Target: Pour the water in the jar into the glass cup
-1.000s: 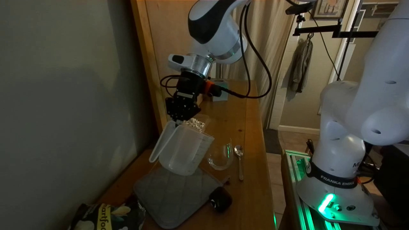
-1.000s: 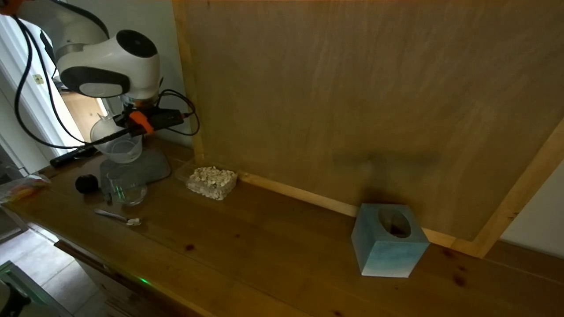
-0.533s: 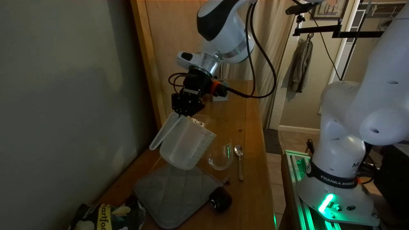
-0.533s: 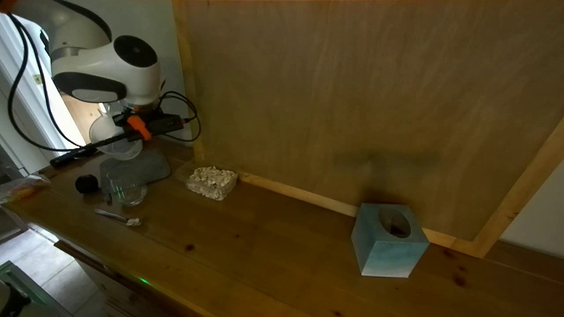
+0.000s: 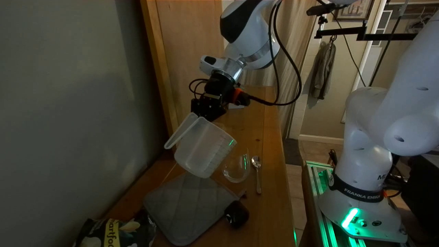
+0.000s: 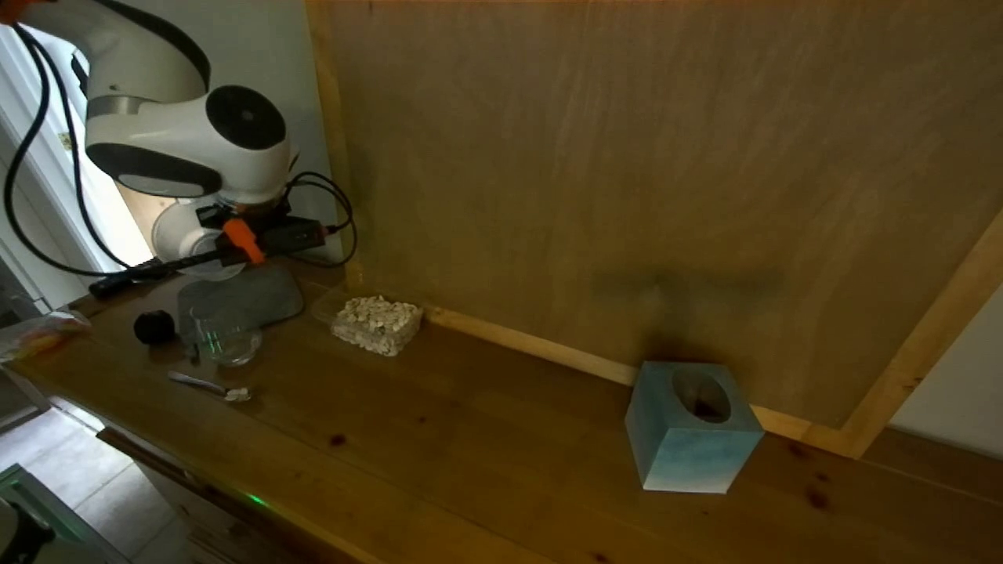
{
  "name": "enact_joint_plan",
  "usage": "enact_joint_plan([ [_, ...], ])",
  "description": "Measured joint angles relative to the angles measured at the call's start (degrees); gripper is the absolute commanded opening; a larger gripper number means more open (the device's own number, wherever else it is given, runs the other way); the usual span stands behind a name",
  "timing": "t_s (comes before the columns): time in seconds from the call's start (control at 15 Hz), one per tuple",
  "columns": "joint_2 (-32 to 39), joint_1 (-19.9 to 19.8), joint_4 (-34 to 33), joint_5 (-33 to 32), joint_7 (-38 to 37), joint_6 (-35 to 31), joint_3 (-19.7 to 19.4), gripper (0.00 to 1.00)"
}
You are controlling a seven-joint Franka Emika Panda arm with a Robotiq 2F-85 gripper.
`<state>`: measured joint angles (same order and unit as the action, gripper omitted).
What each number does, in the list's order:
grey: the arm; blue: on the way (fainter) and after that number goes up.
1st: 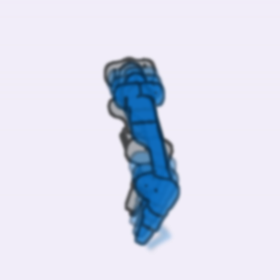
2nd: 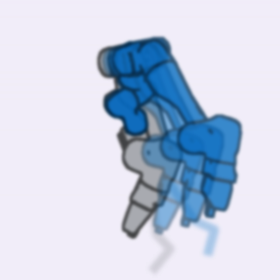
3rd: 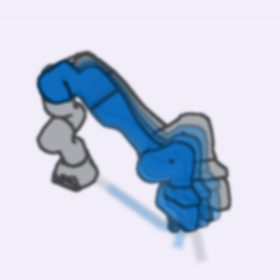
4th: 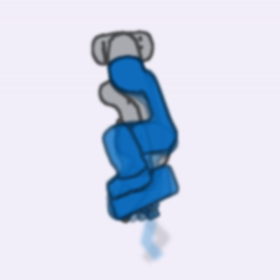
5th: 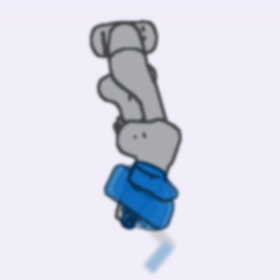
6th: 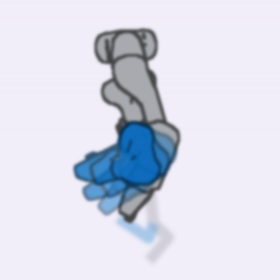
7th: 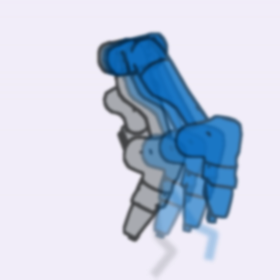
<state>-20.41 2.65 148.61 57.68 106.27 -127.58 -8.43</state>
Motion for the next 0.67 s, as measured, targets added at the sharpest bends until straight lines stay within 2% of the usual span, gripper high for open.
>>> enact_joint_plan([
  [0.67, -0.2, -4.0, 1.4, 2.3, 6.8, 8.1, -2.6, 0.01],
])
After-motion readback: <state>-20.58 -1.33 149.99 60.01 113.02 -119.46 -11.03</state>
